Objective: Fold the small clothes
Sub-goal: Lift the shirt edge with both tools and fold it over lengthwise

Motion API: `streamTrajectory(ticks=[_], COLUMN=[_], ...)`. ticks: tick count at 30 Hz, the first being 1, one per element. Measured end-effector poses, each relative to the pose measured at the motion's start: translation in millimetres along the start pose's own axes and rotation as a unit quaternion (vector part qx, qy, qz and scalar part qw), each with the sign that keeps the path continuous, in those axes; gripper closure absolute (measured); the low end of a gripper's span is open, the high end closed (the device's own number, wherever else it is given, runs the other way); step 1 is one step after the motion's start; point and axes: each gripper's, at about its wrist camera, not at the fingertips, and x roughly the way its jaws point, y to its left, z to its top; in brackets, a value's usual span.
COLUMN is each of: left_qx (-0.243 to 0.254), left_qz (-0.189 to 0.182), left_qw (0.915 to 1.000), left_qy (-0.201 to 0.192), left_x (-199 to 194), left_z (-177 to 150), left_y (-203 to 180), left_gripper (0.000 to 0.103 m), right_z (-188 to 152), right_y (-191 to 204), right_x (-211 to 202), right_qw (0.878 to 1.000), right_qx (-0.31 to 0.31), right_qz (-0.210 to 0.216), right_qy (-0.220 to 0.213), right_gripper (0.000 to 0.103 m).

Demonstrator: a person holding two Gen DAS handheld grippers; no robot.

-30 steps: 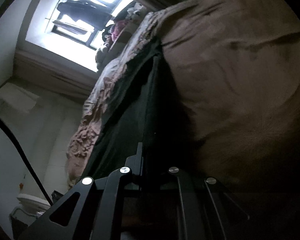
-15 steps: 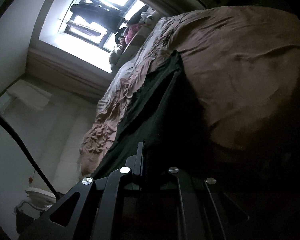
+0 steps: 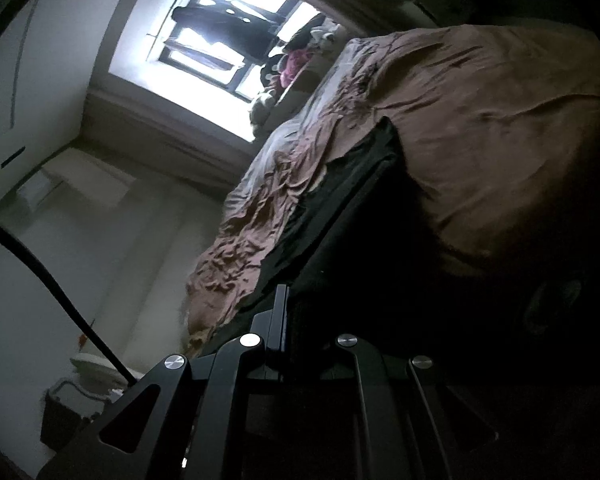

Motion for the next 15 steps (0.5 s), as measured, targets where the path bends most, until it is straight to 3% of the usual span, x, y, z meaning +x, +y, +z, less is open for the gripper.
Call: streamTrajectory(ticks=[15], left_qx=[0.004], left_qz=[-0.04], left_qw=[0.9988], left_qy=[-0.027], left_x=[-55.6], left_z=[-35.7], left_y=[-10.7], left_gripper=[0.095], right_z=[-22.4], right_y=[-2.5], right_x=[-21.7], right_qw=[1.0], right_qx=[-0.018], right_qz=[0.025], right_qy=[-0.003], right_gripper=[0.098])
